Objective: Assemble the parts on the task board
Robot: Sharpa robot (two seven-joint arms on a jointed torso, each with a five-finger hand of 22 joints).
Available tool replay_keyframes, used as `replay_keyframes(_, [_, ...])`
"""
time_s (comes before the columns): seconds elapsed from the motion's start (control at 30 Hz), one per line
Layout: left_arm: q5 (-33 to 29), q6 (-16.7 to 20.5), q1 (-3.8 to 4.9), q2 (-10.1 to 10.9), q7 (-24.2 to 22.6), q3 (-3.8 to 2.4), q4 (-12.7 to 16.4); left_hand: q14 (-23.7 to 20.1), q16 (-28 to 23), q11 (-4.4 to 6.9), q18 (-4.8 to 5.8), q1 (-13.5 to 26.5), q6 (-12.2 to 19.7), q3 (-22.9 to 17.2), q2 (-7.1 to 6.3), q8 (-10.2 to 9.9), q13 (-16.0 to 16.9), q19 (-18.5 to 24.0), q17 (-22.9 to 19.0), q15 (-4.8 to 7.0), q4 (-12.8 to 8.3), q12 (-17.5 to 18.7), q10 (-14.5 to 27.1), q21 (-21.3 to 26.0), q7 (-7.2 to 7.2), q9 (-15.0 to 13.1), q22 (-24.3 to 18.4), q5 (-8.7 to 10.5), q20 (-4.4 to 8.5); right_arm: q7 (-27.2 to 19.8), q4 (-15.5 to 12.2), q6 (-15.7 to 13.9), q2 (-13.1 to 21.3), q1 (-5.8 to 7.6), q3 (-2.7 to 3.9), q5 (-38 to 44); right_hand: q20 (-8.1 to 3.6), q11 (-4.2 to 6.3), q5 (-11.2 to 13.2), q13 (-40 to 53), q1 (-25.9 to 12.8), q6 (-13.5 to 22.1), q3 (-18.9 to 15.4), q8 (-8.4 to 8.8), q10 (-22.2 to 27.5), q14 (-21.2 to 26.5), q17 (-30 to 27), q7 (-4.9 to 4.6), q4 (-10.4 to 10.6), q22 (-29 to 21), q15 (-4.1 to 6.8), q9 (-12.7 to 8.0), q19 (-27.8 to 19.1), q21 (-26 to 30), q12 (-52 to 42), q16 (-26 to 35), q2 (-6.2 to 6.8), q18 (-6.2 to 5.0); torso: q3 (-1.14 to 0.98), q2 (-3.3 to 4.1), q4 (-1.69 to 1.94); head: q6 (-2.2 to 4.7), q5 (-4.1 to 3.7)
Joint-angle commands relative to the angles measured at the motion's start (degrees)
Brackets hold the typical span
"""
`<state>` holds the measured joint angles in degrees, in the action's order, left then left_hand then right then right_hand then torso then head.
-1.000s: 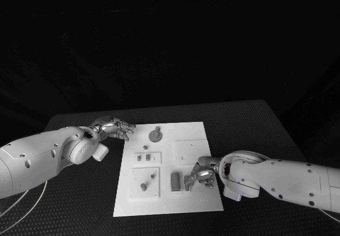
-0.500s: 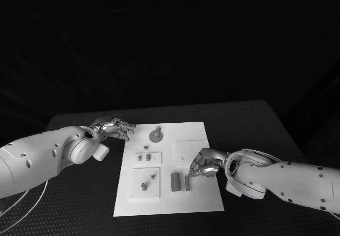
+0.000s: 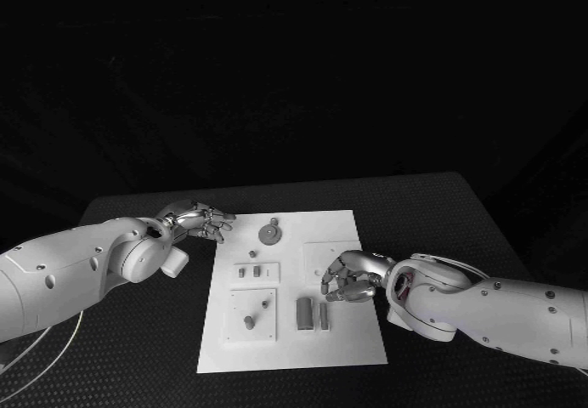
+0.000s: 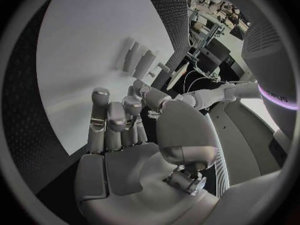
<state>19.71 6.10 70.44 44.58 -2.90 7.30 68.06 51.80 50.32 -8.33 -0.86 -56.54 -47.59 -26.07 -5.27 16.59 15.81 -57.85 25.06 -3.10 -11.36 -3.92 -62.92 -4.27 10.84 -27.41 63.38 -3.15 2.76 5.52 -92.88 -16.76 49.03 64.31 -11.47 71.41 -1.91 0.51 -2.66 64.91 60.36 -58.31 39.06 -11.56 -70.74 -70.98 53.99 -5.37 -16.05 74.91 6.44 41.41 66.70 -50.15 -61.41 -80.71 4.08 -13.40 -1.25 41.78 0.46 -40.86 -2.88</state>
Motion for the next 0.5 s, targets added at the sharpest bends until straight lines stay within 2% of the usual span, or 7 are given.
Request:
replay_keyframes(0.03, [0.13, -0.75, 0.05, 0.00, -0.34, -0.02, 0.12, -0.22, -0.35, -0.05, -0.68, 0.10, 0.39, 0.18, 0.40, 0.24, 0.05, 0.34, 0.06, -0.02, 0.23, -0.08, 0.53, 0.22, 0.14, 0.09, 0.04, 0.20, -0.20, -1.39, 0.21, 2.12, -0.18, -0.08, 0.00, 4.18, 0.13, -0.31, -0.11, -0.09, 0.31, 0.82, -0.25, 0.34, 0.32, 0.30, 0.04, -0.75, -0.24, 0.98, -0.28, -0.10, -0.30, 0.34, 0.27, 0.36, -0.57, -1.60, 0.01, 0.00, 0.04, -0.05, -0.02])
replay_keyframes(0.3, [0.13, -0.80, 0.05, -0.04, -0.37, -0.02, 0.09, -0.22, -0.36, -0.07, -0.67, 0.23, 0.41, 0.23, 0.48, 0.23, 0.05, 0.34, 0.07, -0.03, 0.33, -0.08, 0.55, 0.22, 0.16, 0.10, 0.04, 0.20, -0.22, -0.20, 0.46, 5.03, -0.73, -0.66, -0.01, 5.86, 0.55, -0.51, -0.11, -0.26, -0.60, 1.15, -1.05, 0.74, 0.75, 0.67, 0.06, -0.96, 0.58, 0.95, -0.47, -0.49, -0.70, 0.53, 0.65, 0.54, -2.07, -1.60, 0.02, 0.00, 0.01, -0.15, 0.00])
replay_keyframes(0.5, [0.13, -0.79, 0.05, -0.09, -0.37, -0.02, 0.08, -0.23, -0.38, -0.07, -0.67, 0.43, 0.44, 0.27, 0.74, 0.24, 0.06, 0.34, 0.08, -0.03, 0.50, -0.08, 0.55, 0.22, 0.16, 0.11, 0.03, 0.20, -0.22, 0.06, 0.82, 5.19, -1.39, -1.18, -0.01, 5.88, 0.71, -0.54, -0.11, -0.29, -1.44, 1.18, -1.49, 0.85, 0.85, 0.79, 0.07, -0.99, 1.28, 0.94, -0.52, -0.66, -0.81, 0.60, 0.75, 0.59, -2.12, -1.60, 0.00, -0.01, -0.01, -0.23, 0.00])
